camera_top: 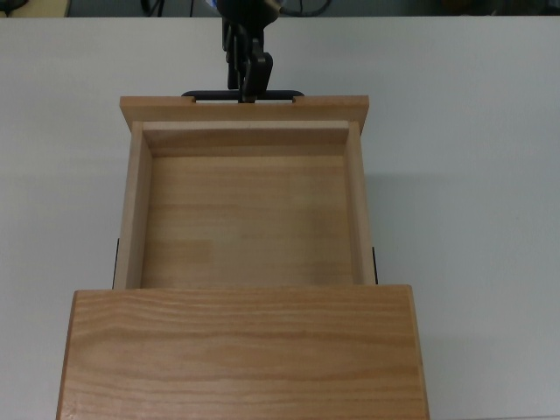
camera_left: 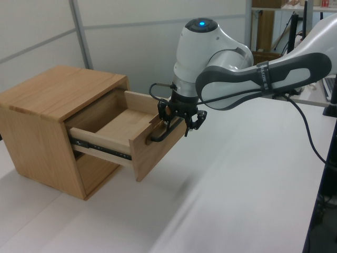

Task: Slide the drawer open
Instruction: 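Open the gripper, release the handle and lift away from the drawer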

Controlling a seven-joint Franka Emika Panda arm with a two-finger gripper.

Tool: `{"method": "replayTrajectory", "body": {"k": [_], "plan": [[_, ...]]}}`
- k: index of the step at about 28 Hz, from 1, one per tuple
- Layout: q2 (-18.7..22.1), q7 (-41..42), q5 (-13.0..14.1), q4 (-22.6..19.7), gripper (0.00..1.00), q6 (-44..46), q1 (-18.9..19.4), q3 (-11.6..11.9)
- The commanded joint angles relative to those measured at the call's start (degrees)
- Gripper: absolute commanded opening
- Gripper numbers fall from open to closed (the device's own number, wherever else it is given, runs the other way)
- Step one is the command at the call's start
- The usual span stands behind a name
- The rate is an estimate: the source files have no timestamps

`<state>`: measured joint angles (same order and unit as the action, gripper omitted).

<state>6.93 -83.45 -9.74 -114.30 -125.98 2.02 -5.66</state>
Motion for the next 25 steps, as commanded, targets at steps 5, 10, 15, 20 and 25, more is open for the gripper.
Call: {"method": "replayTrajectory", "body": {"k": [5, 10, 15, 20, 25], "plan": [[1.9, 2.5, 1.2, 1.9, 1.0, 2.1, 0.4, 1.8], [2.6, 6.4, 1.3, 2.7, 1.0, 2.8, 0.5, 2.6], [3.1, 15.2, 2.8, 5.0, 1.0, 8.4, 0.6, 2.7], [3.0, 28.8, 6.1, 7.3, 1.0, 14.0, 0.9, 2.4], [2.6, 44.3, 7.7, 8.9, 1.0, 20.4, 1.5, 1.7]]}}
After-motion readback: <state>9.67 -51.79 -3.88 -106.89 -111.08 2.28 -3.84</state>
